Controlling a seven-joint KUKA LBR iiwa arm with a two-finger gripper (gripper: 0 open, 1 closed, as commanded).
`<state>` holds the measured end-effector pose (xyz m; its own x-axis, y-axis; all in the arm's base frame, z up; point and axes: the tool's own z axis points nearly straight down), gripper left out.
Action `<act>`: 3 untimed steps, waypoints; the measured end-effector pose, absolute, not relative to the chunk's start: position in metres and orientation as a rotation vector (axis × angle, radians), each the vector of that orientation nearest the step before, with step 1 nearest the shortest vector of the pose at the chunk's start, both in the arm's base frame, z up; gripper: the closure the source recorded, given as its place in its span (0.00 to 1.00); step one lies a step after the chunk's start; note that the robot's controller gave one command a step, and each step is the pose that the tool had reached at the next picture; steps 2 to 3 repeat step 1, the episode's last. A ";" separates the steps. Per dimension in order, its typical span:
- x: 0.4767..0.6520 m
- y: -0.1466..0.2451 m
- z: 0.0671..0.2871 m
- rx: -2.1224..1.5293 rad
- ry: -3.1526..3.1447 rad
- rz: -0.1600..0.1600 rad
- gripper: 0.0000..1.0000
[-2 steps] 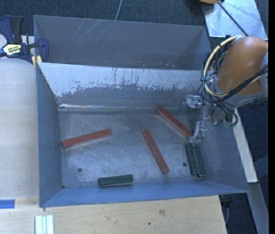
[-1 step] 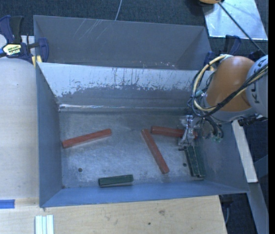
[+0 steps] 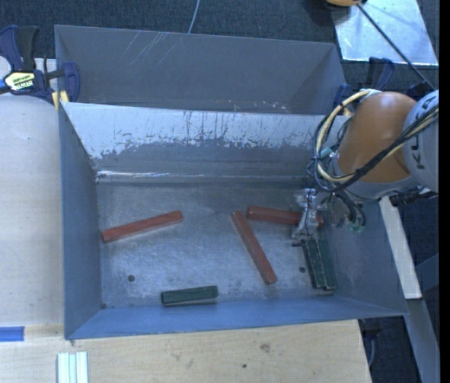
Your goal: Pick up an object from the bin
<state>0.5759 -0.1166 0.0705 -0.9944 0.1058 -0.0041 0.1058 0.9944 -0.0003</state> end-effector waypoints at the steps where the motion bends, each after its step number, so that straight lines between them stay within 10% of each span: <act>1: 0.571 -0.100 0.206 0.085 3.137 -0.001 1.00; 3: 0.571 -0.100 0.206 0.085 3.137 -0.001 1.00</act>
Offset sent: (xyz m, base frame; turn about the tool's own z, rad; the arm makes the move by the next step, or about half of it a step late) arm 0.0000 0.0000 0.0000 0.0000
